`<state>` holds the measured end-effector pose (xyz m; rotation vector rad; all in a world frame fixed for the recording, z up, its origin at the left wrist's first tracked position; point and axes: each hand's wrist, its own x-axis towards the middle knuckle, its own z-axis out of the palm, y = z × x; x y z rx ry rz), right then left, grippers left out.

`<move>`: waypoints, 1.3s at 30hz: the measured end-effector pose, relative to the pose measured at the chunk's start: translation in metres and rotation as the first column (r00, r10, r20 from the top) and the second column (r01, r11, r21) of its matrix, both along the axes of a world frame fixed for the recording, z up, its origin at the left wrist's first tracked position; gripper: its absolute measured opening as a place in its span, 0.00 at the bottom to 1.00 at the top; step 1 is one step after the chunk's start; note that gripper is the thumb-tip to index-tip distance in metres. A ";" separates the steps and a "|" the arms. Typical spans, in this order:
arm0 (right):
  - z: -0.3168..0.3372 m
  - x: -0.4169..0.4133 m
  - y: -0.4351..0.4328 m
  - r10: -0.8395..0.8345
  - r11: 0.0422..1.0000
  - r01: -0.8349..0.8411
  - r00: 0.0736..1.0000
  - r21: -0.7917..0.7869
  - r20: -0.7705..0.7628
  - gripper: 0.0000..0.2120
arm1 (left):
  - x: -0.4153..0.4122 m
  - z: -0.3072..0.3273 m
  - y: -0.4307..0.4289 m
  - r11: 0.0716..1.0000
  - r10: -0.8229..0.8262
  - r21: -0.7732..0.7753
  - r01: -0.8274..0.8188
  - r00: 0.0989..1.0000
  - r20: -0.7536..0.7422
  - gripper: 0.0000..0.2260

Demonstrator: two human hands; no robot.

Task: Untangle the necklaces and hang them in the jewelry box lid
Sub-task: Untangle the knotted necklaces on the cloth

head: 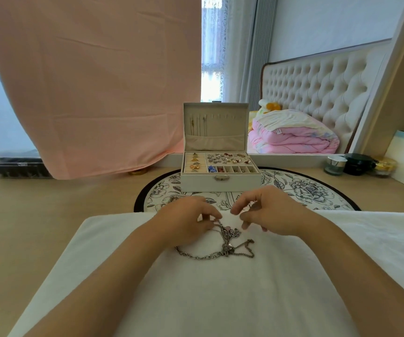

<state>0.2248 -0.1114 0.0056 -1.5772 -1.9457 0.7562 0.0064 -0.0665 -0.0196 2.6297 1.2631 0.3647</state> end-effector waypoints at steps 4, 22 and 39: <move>-0.013 -0.005 0.004 -0.019 0.998 0.034 0.956 -0.045 0.294 0.09 | 0.006 -0.018 0.012 0.999 0.008 0.042 -0.010 0.999 0.050 0.11; -0.003 0.025 0.008 -0.169 0.967 0.228 0.908 -0.114 0.383 0.07 | 0.014 0.002 0.005 0.903 0.378 -0.426 0.063 0.356 0.855 0.07; -0.024 -0.002 0.021 -0.031 0.996 -0.028 0.802 -0.090 -0.596 0.05 | 0.040 0.029 0.021 0.786 0.431 -0.493 0.372 0.241 0.870 0.07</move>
